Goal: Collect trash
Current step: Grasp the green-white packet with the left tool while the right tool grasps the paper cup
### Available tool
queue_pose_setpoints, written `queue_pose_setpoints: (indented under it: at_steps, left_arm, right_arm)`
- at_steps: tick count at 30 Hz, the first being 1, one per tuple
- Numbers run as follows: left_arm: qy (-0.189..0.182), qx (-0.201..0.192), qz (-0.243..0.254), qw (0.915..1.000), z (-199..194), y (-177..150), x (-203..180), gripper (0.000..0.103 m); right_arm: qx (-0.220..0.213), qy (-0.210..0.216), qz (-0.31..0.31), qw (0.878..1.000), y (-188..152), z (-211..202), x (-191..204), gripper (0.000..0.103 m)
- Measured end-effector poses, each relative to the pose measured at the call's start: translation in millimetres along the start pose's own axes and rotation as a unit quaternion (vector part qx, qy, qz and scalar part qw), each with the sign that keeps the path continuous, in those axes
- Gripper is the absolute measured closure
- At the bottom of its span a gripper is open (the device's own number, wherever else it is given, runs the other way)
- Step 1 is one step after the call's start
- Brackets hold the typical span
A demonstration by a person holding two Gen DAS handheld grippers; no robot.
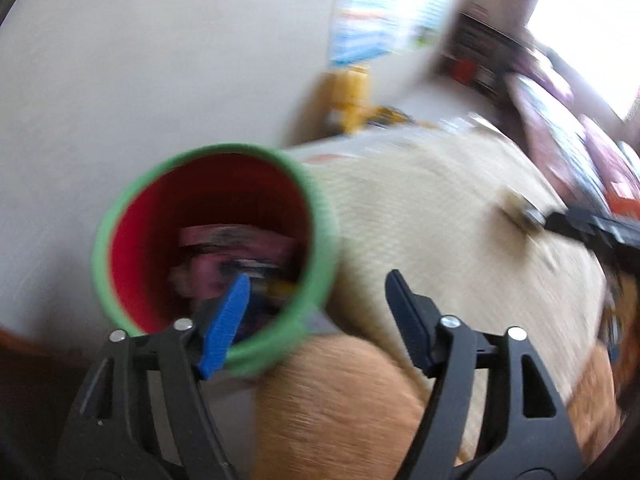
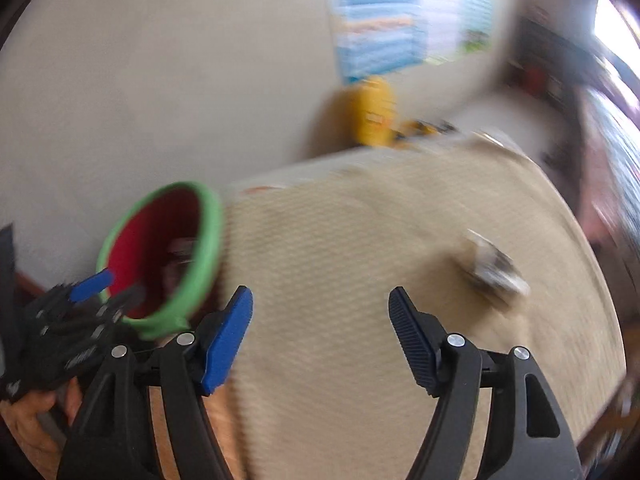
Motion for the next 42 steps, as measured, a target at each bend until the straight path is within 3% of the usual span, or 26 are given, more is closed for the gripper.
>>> queue_pose_setpoints:
  at_steps: [2, 5, 7, 9, 11, 13, 16, 18, 19, 22, 25, 33, 36, 38, 42]
  left_arm:
    - [-0.042, 0.011, 0.039, 0.9983, 1.7, -3.9, -35.8, 0.029]
    - [-0.126, 0.052, 0.091, 0.9865, 6.6, -20.7, -98.6, 0.027]
    - [-0.181, 0.094, 0.129, 0.9705, 11.5, -39.5, -144.4, 0.027]
    - [-0.212, 0.126, 0.162, 0.9556, 14.7, -55.8, -176.7, 0.027]
    - [-0.219, 0.153, 0.194, 0.9439, 20.7, -71.1, -201.6, 0.027]
    - [-0.202, 0.179, 0.228, 0.9356, 30.9, -86.5, -220.5, 0.027]
    - [-0.188, 0.199, 0.242, 0.9310, 42.7, -95.5, -235.1, 0.028]
    - [-0.188, 0.218, 0.242, 0.9266, 51.7, -100.9, -240.1, 0.038]
    - [-0.187, 0.225, 0.244, 0.9247, 54.4, -104.0, -241.2, 0.047]
    - [-0.175, 0.216, 0.254, 0.9261, 54.1, -104.1, -246.3, 0.074]
    - [-0.182, 0.208, 0.230, 0.9330, 52.7, -97.6, -238.9, 0.088]
    - [-0.099, 0.126, 0.189, 0.9688, 28.9, -58.5, -187.5, 0.089]
    - [-0.074, 0.109, 0.164, 0.9777, 22.3, -49.0, -169.3, 0.089]
    - [-0.059, 0.096, 0.155, 0.9815, 17.7, -41.4, -166.4, 0.089]
    - [-0.041, 0.075, 0.144, 0.9859, 6.4, -34.6, -154.5, 0.088]
  right_arm:
    - [-0.016, -0.041, 0.025, 0.999, -9.2, -12.8, -38.7, 0.035]
    - [-0.024, -0.064, 0.064, 0.996, -18.5, -23.1, -79.0, 0.035]
    - [-0.027, -0.066, 0.091, 0.993, -27.5, -29.1, -100.0, 0.035]
    - [-0.032, -0.068, 0.112, 0.991, -34.6, -32.3, -115.9, 0.035]
    - [-0.034, -0.066, 0.124, 0.989, -40.1, -34.2, -124.4, 0.035]
    - [-0.034, -0.058, 0.136, 0.988, -45.6, -34.6, -132.4, 0.035]
    - [-0.033, -0.048, 0.144, 0.988, -56.1, -34.5, -138.7, 0.035]
    - [-0.032, -0.042, 0.149, 0.987, -61.2, -35.2, -143.1, 0.035]
    - [-0.032, -0.039, 0.152, 0.987, -62.2, -34.9, -144.2, 0.035]
    - [-0.033, -0.033, 0.157, 0.987, -64.2, -32.0, -148.3, 0.035]
    - [-0.033, -0.028, 0.160, 0.986, -64.3, -28.9, -151.2, 0.035]
    - [-0.015, -0.038, 0.127, 0.991, -42.2, 3.6, -153.1, 0.035]
    - [-0.003, -0.040, 0.109, 0.993, -19.8, 27.5, -151.0, 0.032]
    - [-0.003, -0.045, 0.101, 0.994, -1.9, 43.7, -149.6, 0.024]
    - [0.008, -0.061, 0.078, 0.995, 22.2, 73.0, -145.1, 0.019]
Point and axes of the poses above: each gripper's, at about its wrist camera, not at the fingertips, and z roughly the way its jaws point, x to its left, y to its top, the point moved 3 cm from there along z, roughly the way its jaws point, and after that the axes turned 6 degrees about z, right-handed, at the moved point
